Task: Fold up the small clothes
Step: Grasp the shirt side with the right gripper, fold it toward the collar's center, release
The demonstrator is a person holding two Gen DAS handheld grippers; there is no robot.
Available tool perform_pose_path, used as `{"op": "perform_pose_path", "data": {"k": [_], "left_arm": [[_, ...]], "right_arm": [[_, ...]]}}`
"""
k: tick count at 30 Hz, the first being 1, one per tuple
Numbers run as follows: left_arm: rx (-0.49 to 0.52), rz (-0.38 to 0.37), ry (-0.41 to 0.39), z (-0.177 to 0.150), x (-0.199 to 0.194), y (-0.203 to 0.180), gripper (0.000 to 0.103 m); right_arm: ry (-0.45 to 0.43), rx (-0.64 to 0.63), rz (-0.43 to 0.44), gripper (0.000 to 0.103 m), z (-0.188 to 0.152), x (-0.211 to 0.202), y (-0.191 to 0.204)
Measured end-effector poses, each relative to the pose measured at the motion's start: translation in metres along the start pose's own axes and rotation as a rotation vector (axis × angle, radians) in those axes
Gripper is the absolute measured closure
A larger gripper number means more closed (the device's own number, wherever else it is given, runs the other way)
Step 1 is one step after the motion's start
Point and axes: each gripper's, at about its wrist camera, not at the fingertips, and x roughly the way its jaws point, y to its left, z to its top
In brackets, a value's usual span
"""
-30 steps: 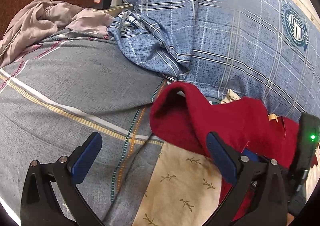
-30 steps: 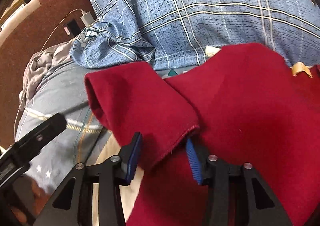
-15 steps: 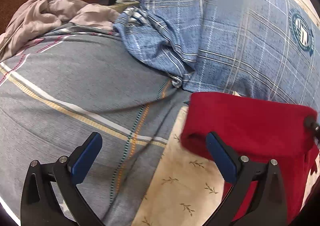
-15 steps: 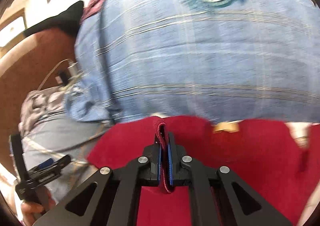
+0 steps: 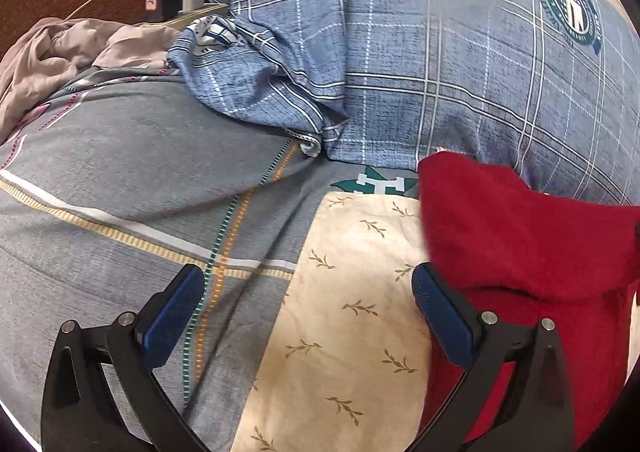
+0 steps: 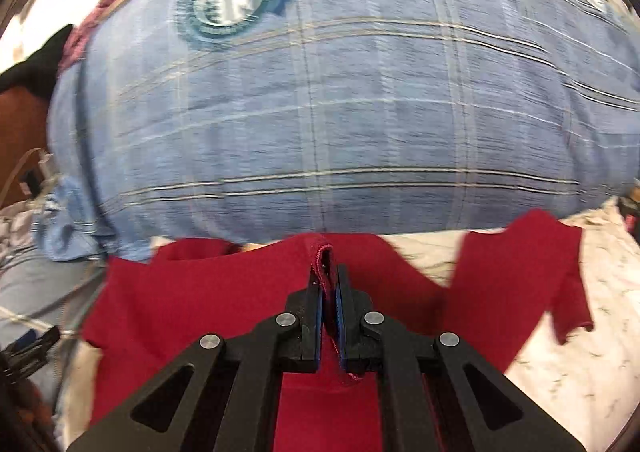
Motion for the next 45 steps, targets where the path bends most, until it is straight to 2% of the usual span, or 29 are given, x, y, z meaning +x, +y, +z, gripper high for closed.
{"op": "perform_pose_path", "data": {"k": [4, 6, 8, 9, 11, 13, 15, 18, 20, 22, 26, 28, 29, 30, 31, 35, 39, 43, 45], "left_arm": [[0.01, -0.01, 0.011, -0.001, 0.002, -0.005, 0.0], [0.02, -0.008, 0.01, -0.001, 0.002, -0.007, 0.0], [0.026, 0.0, 0.003, -0.001, 0.001, -0.006, 0.0], [0.024, 0.006, 0.001, -0.001, 0.001, -0.005, 0.0], [0.014, 0.007, 0.008, 0.0, 0.003, -0.002, 0.0], [-0.001, 0.009, 0.014, 0.001, 0.004, 0.001, 0.0], [-0.019, 0.015, 0.015, 0.002, 0.004, 0.005, 0.0], [-0.051, 0.01, 0.007, 0.005, 0.0, 0.013, 0.0], [-0.069, 0.016, -0.002, 0.005, -0.002, 0.018, 0.0], [-0.087, 0.015, 0.003, 0.006, -0.003, 0.023, 0.0], [-0.112, 0.026, 0.005, 0.009, -0.001, 0.032, 0.0], [-0.119, 0.032, 0.016, 0.01, 0.002, 0.033, 0.0], [-0.122, 0.029, 0.019, 0.011, 0.003, 0.033, 0.0], [-0.124, 0.025, 0.019, 0.011, 0.003, 0.033, 0.0], [-0.121, 0.023, 0.017, 0.011, 0.003, 0.031, 0.0], [-0.09, 0.024, 0.004, 0.009, 0.003, 0.021, 0.0], [-0.047, -0.023, 0.014, 0.006, 0.007, 0.006, 0.0], [0.022, -0.064, 0.011, 0.0, 0.006, -0.014, 0.0], [0.045, -0.093, 0.026, -0.004, 0.006, -0.024, 0.0]], "right_arm": [[0.07, 0.017, -0.057, 0.098, -0.009, 0.021, -0.012], [0.126, 0.009, -0.086, 0.092, -0.015, 0.033, -0.013], [0.142, 0.01, -0.157, 0.081, -0.017, 0.032, -0.013], [0.128, 0.016, -0.175, 0.079, -0.017, 0.024, -0.014], [0.075, 0.026, -0.173, 0.062, -0.013, 0.004, -0.009], [0.033, 0.009, -0.122, 0.06, -0.008, -0.013, 0.005], [0.021, -0.046, 0.05, 0.061, -0.002, -0.024, 0.037], [0.075, -0.136, 0.279, 0.064, 0.0, -0.019, 0.093], [0.109, -0.201, 0.362, 0.065, -0.006, -0.008, 0.137], [0.118, -0.286, 0.403, 0.069, -0.017, 0.004, 0.185], [0.161, -0.386, 0.441, 0.072, -0.04, 0.035, 0.244], [0.24, -0.398, 0.412, 0.07, -0.051, 0.065, 0.262], [0.309, -0.363, 0.411, 0.07, -0.059, 0.084, 0.265], [0.33, -0.331, 0.426, 0.07, -0.061, 0.091, 0.262], [0.309, -0.302, 0.453, 0.067, -0.061, 0.09, 0.259], [0.311, -0.263, 0.552, 0.069, -0.051, 0.066, 0.238], [0.203, -0.272, 0.46, 0.069, -0.037, 0.033, 0.189], [0.15, -0.206, 0.278, 0.067, -0.028, 0.026, 0.122], [0.153, -0.139, 0.182, 0.064, -0.028, 0.03, 0.079]]}}
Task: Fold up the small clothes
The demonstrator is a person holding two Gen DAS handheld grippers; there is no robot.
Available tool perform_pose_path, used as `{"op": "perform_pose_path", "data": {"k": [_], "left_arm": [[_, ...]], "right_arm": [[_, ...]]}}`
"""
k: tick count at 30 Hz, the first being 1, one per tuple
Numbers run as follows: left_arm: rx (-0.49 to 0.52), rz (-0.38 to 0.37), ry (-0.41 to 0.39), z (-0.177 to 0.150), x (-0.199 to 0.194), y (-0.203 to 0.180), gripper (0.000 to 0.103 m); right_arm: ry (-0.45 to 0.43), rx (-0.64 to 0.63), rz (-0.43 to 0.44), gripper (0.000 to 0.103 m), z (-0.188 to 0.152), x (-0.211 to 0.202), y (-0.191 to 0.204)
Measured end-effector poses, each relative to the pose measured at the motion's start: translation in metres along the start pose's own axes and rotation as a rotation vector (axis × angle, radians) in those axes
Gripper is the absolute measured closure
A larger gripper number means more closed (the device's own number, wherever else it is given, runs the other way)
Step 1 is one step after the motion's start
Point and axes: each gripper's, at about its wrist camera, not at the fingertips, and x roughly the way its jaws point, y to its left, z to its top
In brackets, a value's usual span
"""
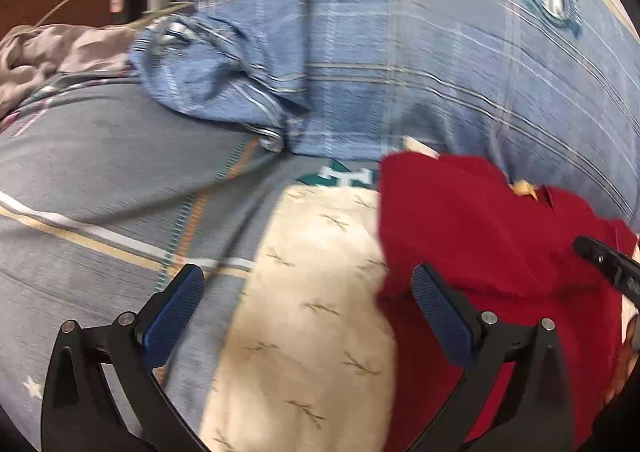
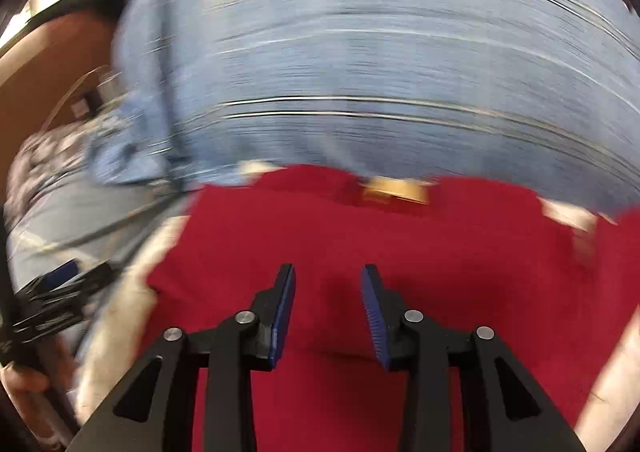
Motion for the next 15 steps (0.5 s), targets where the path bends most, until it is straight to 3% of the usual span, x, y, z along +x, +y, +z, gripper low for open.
{"op": "perform_pose_path", "data": {"k": [1, 3, 5, 8, 11, 15], "left_arm": [[0.014, -0.021, 0.015, -0.001, 0.002, -0.005, 0.0], [0.046, -0.039, 0.052, 0.0, 0.003, -0.015, 0.0], [0.085, -0.047, 0.028, 0.005, -0.004, -0.026, 0.0], [0.142, -0.043, -0.005, 0.018, -0.01, -0.041, 0.0], [0.152, -0.048, -0.006, 0.023, 0.002, -0.048, 0.0], [0.13, -0.06, 0.054, 0.018, 0.027, -0.044, 0.0]], "right_arm": [[0.022, 0.027, -0.055, 0.058, -0.004, 0.003, -0.019], [0.13, 0.113, -0.116, 0.063, -0.014, 0.016, -0.057], [0.086, 0.179, -0.017, 0.061, -0.017, -0.004, -0.08], [0.03, 0.136, -0.085, 0.061, -0.014, -0.029, -0.086], [-0.004, 0.173, -0.105, 0.059, -0.005, -0.039, -0.099], [0.001, 0.192, -0.131, 0.059, 0.005, -0.025, -0.102]]}}
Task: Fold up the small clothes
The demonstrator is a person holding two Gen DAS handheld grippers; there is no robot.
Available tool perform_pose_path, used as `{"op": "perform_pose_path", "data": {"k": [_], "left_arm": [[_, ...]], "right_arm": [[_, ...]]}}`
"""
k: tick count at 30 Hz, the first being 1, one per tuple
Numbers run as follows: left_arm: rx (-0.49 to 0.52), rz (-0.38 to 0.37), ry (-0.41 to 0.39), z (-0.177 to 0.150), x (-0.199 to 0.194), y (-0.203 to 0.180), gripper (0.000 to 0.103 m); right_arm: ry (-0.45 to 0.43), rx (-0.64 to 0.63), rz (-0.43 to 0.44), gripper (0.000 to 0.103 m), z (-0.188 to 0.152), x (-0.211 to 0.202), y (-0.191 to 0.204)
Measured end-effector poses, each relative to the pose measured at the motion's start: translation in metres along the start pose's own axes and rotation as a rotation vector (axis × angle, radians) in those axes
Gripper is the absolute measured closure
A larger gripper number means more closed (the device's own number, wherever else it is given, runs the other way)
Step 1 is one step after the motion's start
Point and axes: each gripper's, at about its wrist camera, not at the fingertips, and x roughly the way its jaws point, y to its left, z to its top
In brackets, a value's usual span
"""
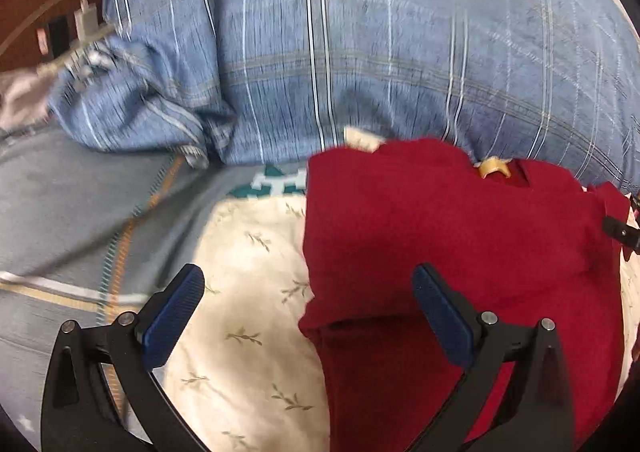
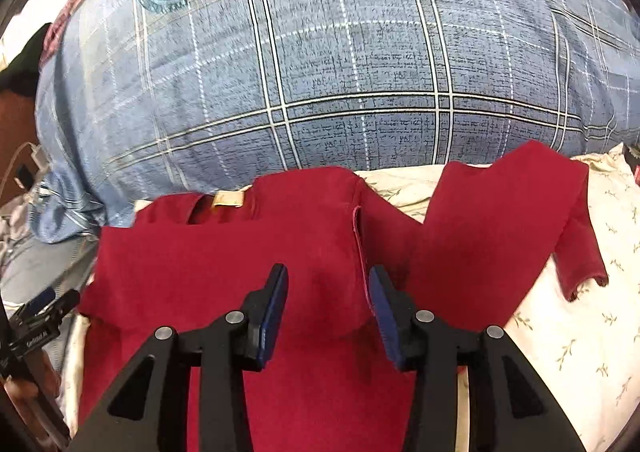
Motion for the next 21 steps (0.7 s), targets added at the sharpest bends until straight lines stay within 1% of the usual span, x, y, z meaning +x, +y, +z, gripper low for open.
{"op": "perform_pose_path", "data": {"k": [2, 4, 6, 7, 8, 9, 10, 11, 13, 14, 16, 17, 19, 21], "left_arm": [[0.004, 0.002, 0.022, -0.001, 0.008, 0.001, 0.0], [0.004, 0.014, 0.015, -0.002, 0.01, 0.0, 0.0], [0.001, 0.012, 0.023, -0.002, 0.014, 0.001, 0.0], [0.0, 0.011, 0.03, -0.002, 0.016, 0.001, 0.0], [-0.001, 0.014, 0.037, -0.003, 0.018, 0.001, 0.0], [-0.001, 0.017, 0.043, -0.004, 0.02, 0.001, 0.0], [-0.001, 0.02, 0.049, -0.004, 0.022, 0.001, 0.0], [-0.002, 0.023, 0.056, -0.005, 0.024, 0.001, 0.0], [-0.011, 0.022, 0.064, -0.006, 0.028, 0.0, 0.0], [-0.014, 0.022, 0.066, -0.006, 0.029, 0.0, 0.0], [-0.015, 0.022, 0.069, -0.008, 0.031, 0.0, 0.0], [-0.018, 0.021, 0.071, -0.008, 0.032, 0.001, 0.0], [-0.028, 0.018, 0.073, -0.008, 0.033, 0.002, 0.0], [-0.035, 0.016, 0.075, -0.008, 0.032, 0.002, 0.0]], "right_arm": [[0.013, -0.004, -0.029, 0.059, 0.002, 0.014, 0.005], [0.004, 0.009, -0.071, 0.059, 0.003, 0.023, 0.004], [0.014, 0.034, -0.057, 0.065, 0.004, 0.036, 0.004], [0.027, 0.036, -0.048, 0.076, 0.004, 0.04, 0.004], [0.032, 0.027, -0.052, 0.084, 0.004, 0.044, 0.005], [0.027, 0.014, -0.057, 0.086, 0.004, 0.045, 0.006], [0.016, 0.004, -0.058, 0.09, 0.005, 0.044, 0.007], [-0.003, -0.008, -0.063, 0.092, 0.006, 0.04, 0.007], [-0.034, -0.029, -0.098, 0.093, 0.007, 0.036, 0.007], [-0.033, -0.037, -0.122, 0.093, 0.009, 0.04, 0.005], [-0.003, -0.027, -0.123, 0.091, 0.01, 0.051, 0.001], [0.007, -0.014, -0.119, 0.087, 0.01, 0.054, -0.001], [-0.003, 0.004, -0.12, 0.082, 0.012, 0.045, -0.004], [-0.037, 0.001, -0.142, 0.082, 0.011, 0.026, -0.003]]}}
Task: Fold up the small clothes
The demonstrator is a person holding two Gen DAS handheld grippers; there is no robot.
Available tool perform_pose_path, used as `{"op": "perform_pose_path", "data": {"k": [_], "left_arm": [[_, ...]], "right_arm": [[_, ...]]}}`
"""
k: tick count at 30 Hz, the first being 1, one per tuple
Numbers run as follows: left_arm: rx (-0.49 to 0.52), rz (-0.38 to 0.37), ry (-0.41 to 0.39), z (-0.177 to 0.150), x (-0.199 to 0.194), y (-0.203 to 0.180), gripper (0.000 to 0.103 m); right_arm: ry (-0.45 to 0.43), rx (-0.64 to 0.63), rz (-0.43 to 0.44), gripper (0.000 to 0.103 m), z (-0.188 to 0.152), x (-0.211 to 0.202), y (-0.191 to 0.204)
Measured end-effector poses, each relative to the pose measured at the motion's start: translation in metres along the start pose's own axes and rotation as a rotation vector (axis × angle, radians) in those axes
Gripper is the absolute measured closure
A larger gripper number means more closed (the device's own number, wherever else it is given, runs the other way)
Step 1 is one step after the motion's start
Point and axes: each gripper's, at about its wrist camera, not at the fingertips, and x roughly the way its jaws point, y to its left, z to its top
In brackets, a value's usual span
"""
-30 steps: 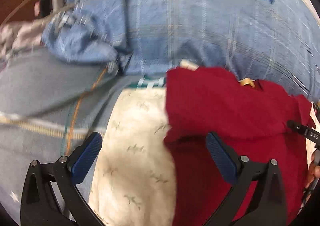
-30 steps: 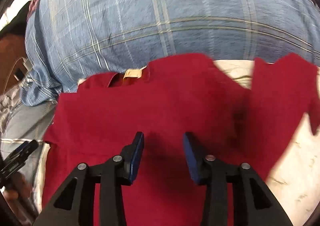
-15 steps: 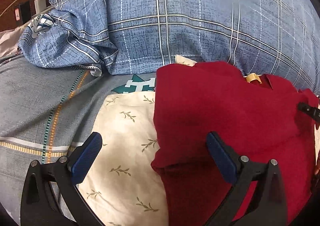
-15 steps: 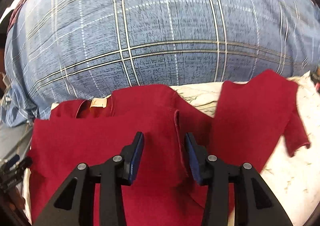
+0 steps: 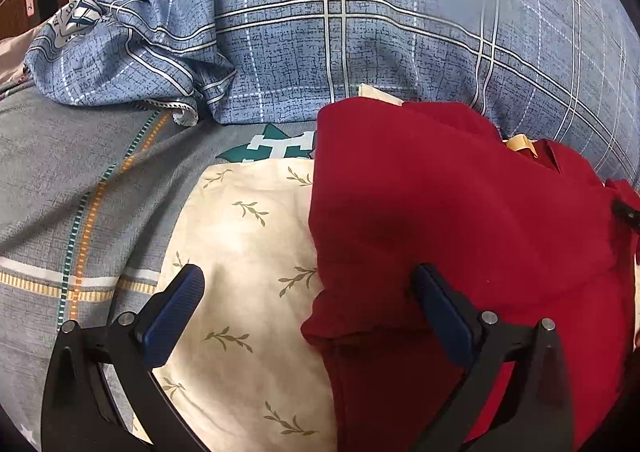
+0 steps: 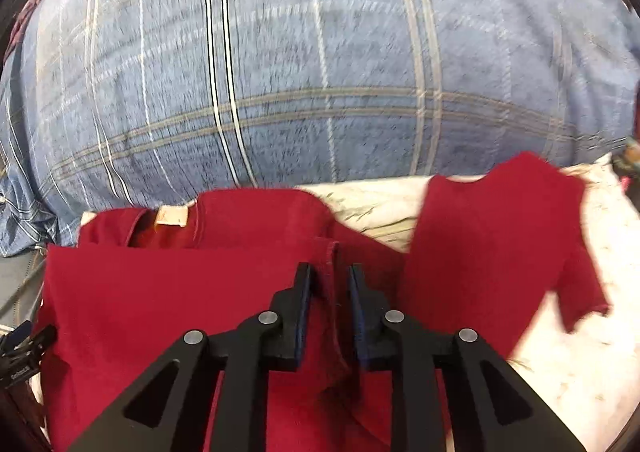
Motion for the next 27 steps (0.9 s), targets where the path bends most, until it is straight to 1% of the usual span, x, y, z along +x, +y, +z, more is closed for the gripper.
{"op": "perform_pose_path", "data": {"k": [1, 3, 5, 7, 8, 11, 12, 15, 17, 18, 20, 21, 22, 24, 27], "left_arm": [[0.0, 0.0, 0.001, 0.0, 0.0, 0.0, 0.0], [0.0, 0.003, 0.0, 0.001, 0.0, 0.0, 0.0], [0.001, 0.009, -0.01, 0.001, -0.004, -0.001, 0.0], [-0.011, 0.017, -0.041, 0.003, -0.012, -0.002, 0.0], [-0.018, 0.014, -0.072, 0.004, -0.019, -0.002, 0.0], [-0.019, -0.025, -0.13, 0.006, -0.035, -0.004, 0.0], [-0.014, -0.036, -0.139, 0.006, -0.037, -0.004, 0.0], [0.008, -0.05, -0.139, 0.007, -0.036, -0.009, 0.0], [0.024, -0.037, -0.113, 0.006, -0.03, -0.013, 0.0], [0.029, -0.031, -0.096, 0.004, -0.026, -0.015, 0.0], [0.025, -0.022, -0.081, 0.002, -0.019, -0.016, 0.0], [0.02, -0.026, -0.077, 0.001, -0.019, -0.016, 0.0], [0.015, -0.001, -0.107, 0.0, -0.02, -0.017, 0.0], [0.007, -0.002, -0.115, -0.001, -0.022, -0.017, 0.0], [0.0, -0.006, -0.118, -0.002, -0.023, -0.018, 0.0]], "right_arm": [[-0.019, -0.005, -0.001, 0.082, -0.001, -0.01, 0.0], [-0.05, -0.014, 0.033, 0.082, -0.005, -0.027, 0.002], [-0.046, -0.036, 0.078, 0.082, -0.01, -0.033, 0.008], [-0.016, -0.048, 0.114, 0.082, -0.016, -0.028, 0.013], [0.006, -0.05, 0.124, 0.083, -0.018, -0.019, 0.015], [0.077, -0.047, 0.098, 0.084, -0.021, 0.013, 0.023], [0.087, -0.035, 0.103, 0.084, -0.021, 0.021, 0.022], [0.079, -0.024, 0.111, 0.081, -0.02, 0.015, 0.02], [0.091, -0.01, 0.135, 0.075, -0.018, 0.009, 0.016], [0.092, -0.001, 0.149, 0.072, -0.017, 0.001, 0.011], [0.072, 0.024, 0.165, 0.057, -0.017, -0.013, -0.001], [0.052, 0.043, 0.159, 0.052, -0.017, -0.02, -0.01], [0.034, 0.062, 0.143, 0.047, -0.015, -0.026, -0.019], [0.0, 0.1, 0.105, 0.047, -0.012, -0.033, -0.043], [-0.009, 0.192, 0.061, 0.047, -0.002, -0.036, -0.088]]}}
